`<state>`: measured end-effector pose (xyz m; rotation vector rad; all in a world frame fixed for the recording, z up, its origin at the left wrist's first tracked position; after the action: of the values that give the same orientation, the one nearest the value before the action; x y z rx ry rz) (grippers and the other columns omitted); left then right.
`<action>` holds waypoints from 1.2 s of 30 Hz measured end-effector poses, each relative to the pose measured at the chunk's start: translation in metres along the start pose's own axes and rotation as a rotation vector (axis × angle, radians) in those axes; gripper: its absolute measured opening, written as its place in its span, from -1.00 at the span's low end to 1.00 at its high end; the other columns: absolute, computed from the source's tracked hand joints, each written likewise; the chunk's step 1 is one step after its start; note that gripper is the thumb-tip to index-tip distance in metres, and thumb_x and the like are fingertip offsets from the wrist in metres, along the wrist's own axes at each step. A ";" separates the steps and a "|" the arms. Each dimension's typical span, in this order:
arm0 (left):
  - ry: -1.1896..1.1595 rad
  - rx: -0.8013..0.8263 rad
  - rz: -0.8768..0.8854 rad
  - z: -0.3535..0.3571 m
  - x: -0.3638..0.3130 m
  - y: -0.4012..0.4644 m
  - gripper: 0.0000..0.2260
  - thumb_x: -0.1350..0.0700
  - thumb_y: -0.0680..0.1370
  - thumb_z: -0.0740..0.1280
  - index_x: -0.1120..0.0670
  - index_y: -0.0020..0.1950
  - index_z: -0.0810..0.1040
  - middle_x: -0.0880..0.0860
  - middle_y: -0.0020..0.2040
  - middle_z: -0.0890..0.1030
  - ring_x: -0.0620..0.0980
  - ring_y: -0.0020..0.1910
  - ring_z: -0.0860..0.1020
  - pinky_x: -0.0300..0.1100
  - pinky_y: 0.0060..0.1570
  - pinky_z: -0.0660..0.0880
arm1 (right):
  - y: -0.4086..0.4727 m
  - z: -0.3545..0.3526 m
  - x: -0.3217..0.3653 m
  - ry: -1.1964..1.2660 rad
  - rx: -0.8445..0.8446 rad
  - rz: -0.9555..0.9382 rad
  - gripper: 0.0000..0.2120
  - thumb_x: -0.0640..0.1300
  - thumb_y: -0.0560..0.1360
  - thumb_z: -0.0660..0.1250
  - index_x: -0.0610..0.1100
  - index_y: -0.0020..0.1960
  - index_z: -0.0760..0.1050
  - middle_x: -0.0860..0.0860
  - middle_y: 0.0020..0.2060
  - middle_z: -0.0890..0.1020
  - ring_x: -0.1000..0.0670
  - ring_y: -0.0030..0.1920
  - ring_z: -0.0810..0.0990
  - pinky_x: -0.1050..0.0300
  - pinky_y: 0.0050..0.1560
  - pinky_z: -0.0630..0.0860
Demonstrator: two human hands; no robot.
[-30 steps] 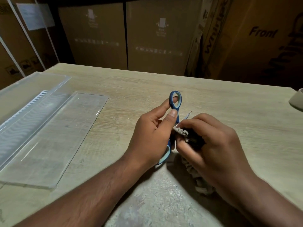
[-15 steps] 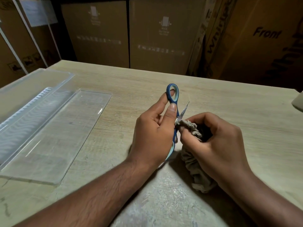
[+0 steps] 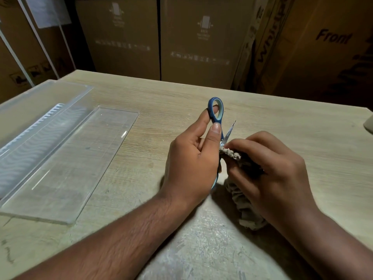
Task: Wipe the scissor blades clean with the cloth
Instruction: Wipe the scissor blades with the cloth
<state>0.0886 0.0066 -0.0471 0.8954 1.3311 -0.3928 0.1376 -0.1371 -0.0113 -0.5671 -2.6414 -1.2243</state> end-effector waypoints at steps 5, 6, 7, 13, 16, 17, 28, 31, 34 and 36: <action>0.119 -0.013 0.071 0.001 -0.002 -0.005 -0.62 -0.08 0.71 0.26 -0.32 0.52 0.46 0.15 -0.22 0.64 0.14 -0.32 0.58 0.11 -0.31 0.60 | -0.003 0.001 0.010 -0.026 -0.001 -0.040 -0.75 -0.17 0.53 0.45 -0.20 0.19 0.69 -0.02 -0.07 0.63 0.06 -0.16 0.57 0.36 -0.09 0.46; 0.116 -0.023 0.075 0.000 -0.002 -0.005 -0.62 -0.06 0.72 0.26 -0.30 0.53 0.47 0.10 -0.29 0.60 0.07 -0.38 0.52 0.05 -0.36 0.57 | -0.003 0.002 0.011 -0.018 0.004 -0.032 -0.75 -0.17 0.53 0.45 -0.19 0.19 0.69 -0.01 -0.08 0.64 0.08 -0.17 0.56 0.39 -0.09 0.45; 0.102 -0.033 0.077 -0.001 -0.002 -0.006 -0.63 -0.04 0.72 0.27 -0.27 0.54 0.48 0.06 -0.31 0.58 0.02 -0.41 0.48 0.00 -0.40 0.53 | -0.003 0.002 0.012 -0.008 0.005 -0.021 -0.75 -0.17 0.52 0.46 -0.19 0.19 0.69 -0.01 -0.08 0.64 0.09 -0.17 0.56 0.41 -0.09 0.45; 0.162 -0.054 0.140 -0.001 -0.007 -0.007 -0.61 -0.09 0.70 0.25 -0.33 0.54 0.43 -0.06 -0.30 0.61 -0.10 -0.39 0.52 -0.02 -0.35 0.57 | 0.000 -0.002 0.004 0.121 -0.053 0.225 -0.91 -0.10 0.50 0.53 0.00 0.01 0.73 0.15 -0.22 0.70 0.13 -0.21 0.66 0.23 -0.19 0.55; 0.214 -0.083 0.175 -0.002 -0.010 -0.008 -0.58 -0.08 0.71 0.23 -0.22 0.59 0.40 -0.01 -0.36 0.57 -0.12 -0.46 0.45 -0.06 -0.44 0.53 | -0.002 0.006 -0.011 0.365 -0.034 0.466 -0.91 -0.06 0.47 0.57 0.10 -0.13 0.68 0.18 -0.26 0.74 0.17 -0.22 0.72 0.21 -0.23 0.64; 0.220 -0.090 0.181 -0.003 -0.011 -0.008 -0.57 -0.07 0.71 0.23 -0.21 0.60 0.39 0.00 -0.36 0.57 -0.12 -0.47 0.44 -0.05 -0.46 0.53 | -0.002 0.006 -0.012 0.387 -0.028 0.472 -0.91 -0.07 0.47 0.56 0.09 -0.13 0.68 0.18 -0.24 0.74 0.16 -0.23 0.72 0.20 -0.24 0.64; 0.195 -0.049 0.230 0.001 -0.023 -0.009 -0.56 -0.03 0.72 0.25 -0.14 0.62 0.37 0.03 -0.41 0.54 0.14 -0.48 0.51 0.04 -0.50 0.49 | -0.003 0.004 -0.025 0.404 -0.021 0.609 -0.83 -0.17 0.46 0.54 -0.02 -0.24 0.59 0.10 -0.39 0.67 0.21 -0.42 0.59 0.31 -0.42 0.46; 0.113 -0.084 0.157 -0.005 -0.019 -0.003 -0.58 0.01 0.73 0.27 -0.10 0.61 0.43 -0.03 -0.30 0.62 0.17 -0.39 0.58 0.09 -0.45 0.58 | 0.003 -0.009 -0.014 0.409 -0.111 0.468 -0.87 -0.11 0.44 0.53 0.07 -0.16 0.61 0.11 -0.23 0.71 0.15 -0.28 0.66 0.30 -0.31 0.56; 0.011 -0.067 0.095 -0.003 -0.017 -0.003 -0.61 0.07 0.74 0.27 -0.10 0.59 0.47 -0.04 -0.28 0.65 0.06 -0.39 0.58 -0.05 -0.40 0.63 | 0.009 -0.017 -0.005 0.315 -0.075 0.255 -0.90 -0.12 0.51 0.52 0.03 -0.04 0.63 0.13 -0.20 0.68 0.15 -0.15 0.66 0.37 -0.17 0.54; -0.010 -0.052 0.092 0.000 -0.014 -0.004 -0.61 0.10 0.74 0.28 -0.08 0.58 0.48 -0.08 -0.28 0.69 -0.16 -0.45 0.47 -0.26 -0.41 0.45 | 0.009 -0.014 0.003 0.156 0.000 0.063 -0.87 -0.17 0.53 0.51 -0.08 0.07 0.68 0.05 -0.11 0.66 0.14 -0.11 0.61 0.34 -0.12 0.50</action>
<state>0.0826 0.0012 -0.0348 0.9069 1.2807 -0.2897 0.1387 -0.1417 0.0047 -0.5277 -2.4763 -1.1997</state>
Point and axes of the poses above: each hand's wrist, its own y-axis towards the middle knuckle, its own z-axis out of the palm, x = y × z, the point moved 8 cm from there along y, towards the middle knuckle
